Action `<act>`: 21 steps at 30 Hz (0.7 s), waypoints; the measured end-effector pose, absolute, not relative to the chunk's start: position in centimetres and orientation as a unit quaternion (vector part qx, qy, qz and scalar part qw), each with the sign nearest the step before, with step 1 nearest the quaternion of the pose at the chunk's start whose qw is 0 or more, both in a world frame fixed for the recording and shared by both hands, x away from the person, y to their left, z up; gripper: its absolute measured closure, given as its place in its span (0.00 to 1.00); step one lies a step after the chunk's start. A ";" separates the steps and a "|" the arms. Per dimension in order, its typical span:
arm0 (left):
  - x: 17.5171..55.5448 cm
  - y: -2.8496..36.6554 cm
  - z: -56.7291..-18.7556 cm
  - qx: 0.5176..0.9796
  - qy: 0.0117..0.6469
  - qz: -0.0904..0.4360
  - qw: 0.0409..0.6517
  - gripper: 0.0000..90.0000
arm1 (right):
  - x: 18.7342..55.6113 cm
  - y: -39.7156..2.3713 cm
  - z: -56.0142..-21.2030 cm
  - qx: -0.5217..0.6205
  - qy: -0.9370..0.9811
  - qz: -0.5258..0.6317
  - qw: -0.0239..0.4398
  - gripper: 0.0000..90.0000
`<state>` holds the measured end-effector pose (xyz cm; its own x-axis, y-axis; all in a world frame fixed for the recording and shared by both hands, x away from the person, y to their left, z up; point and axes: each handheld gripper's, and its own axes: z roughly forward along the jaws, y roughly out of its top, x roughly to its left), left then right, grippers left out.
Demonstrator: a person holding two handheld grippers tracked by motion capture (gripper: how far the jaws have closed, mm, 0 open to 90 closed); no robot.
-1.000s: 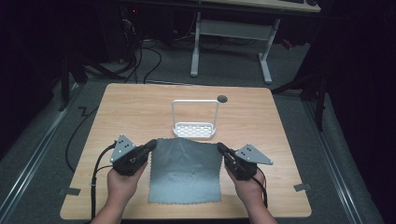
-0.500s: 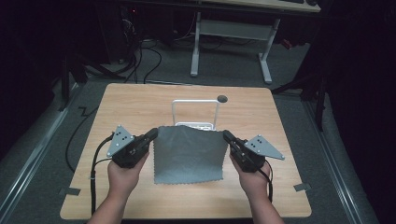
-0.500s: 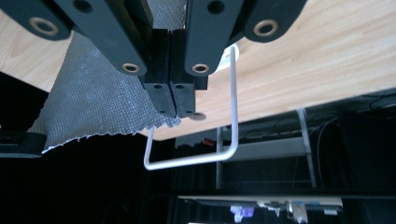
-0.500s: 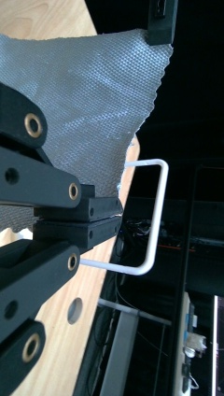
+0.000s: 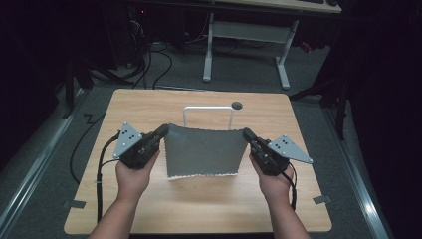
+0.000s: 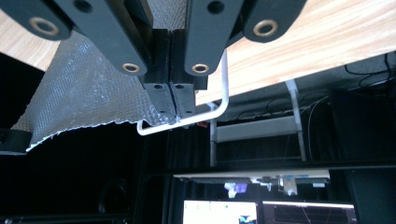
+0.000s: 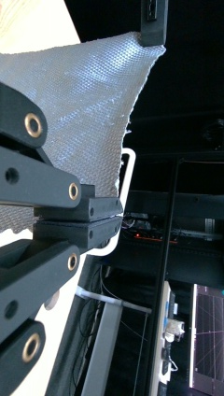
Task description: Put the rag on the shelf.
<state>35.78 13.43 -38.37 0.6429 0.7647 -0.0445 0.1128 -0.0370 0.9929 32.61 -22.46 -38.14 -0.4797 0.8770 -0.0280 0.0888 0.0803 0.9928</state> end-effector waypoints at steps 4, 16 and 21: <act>36.2 13.3 -37.9 0.665 0.326 0.271 0.615 1.00 | 32.8 -22.5 -37.7 0.371 0.647 0.566 0.353 1.00; 38.4 12.8 -36.9 0.668 0.325 0.291 0.603 1.00 | 34.4 -22.6 -36.3 0.371 0.644 0.567 0.356 1.00; 39.9 12.6 -36.6 0.667 0.328 0.291 0.602 1.00 | 35.6 -22.5 -35.9 0.371 0.646 0.563 0.359 1.00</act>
<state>39.93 12.61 -36.60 0.6144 0.7890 -0.0068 0.0872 -0.0593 0.9944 35.56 -22.46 -35.89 -0.4675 0.8828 -0.0467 0.0751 0.0923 0.9929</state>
